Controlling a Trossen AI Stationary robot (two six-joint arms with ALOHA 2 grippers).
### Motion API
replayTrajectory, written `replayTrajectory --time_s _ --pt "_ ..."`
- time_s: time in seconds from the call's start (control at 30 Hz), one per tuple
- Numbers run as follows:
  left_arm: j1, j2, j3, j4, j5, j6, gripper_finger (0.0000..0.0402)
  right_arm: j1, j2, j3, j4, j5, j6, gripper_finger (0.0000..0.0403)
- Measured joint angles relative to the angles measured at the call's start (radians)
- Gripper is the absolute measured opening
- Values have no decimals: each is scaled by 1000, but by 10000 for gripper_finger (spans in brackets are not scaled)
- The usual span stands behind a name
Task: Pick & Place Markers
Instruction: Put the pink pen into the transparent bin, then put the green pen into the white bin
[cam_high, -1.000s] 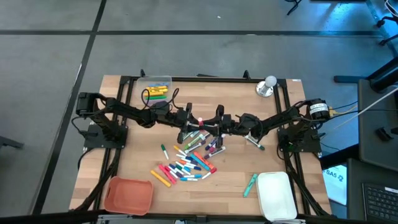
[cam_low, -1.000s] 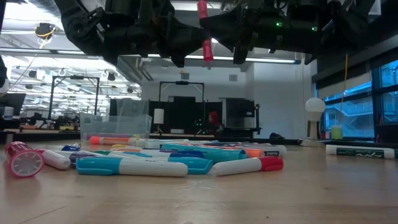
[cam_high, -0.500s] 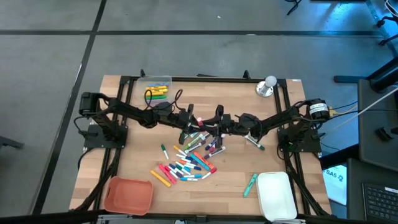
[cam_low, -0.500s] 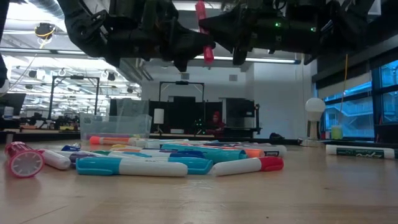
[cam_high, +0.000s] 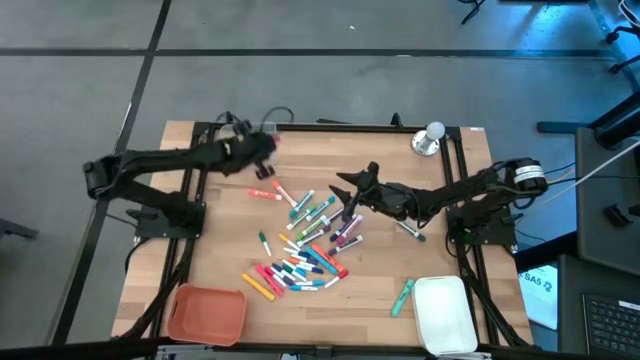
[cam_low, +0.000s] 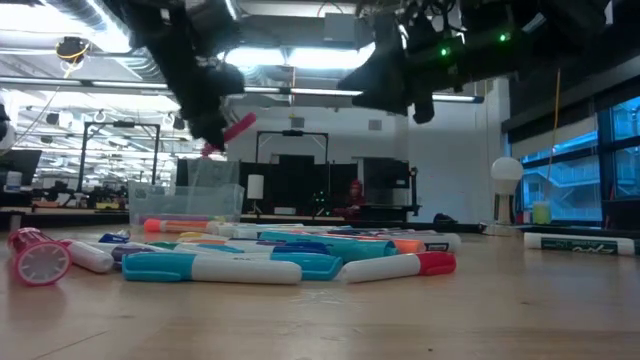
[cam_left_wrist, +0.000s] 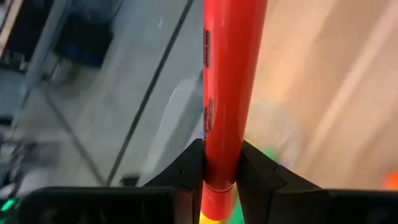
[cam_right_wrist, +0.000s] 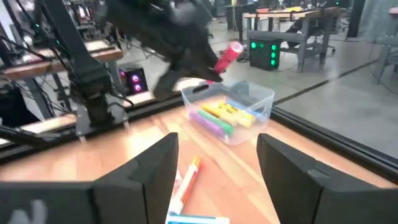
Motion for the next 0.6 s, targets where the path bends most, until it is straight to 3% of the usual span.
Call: replayTrajectory --time_s 0.27,0.43,0.6 --pt "237 99 -1 -73 19 118 77 5 -18 0 -2 -74 12 220" --pt "284 155 -1 -111 32 153 133 5 -18 0 -7 -170 20 220" --pt "286 178 -1 -109 30 155 158 5 -18 0 -7 -204 29 208"
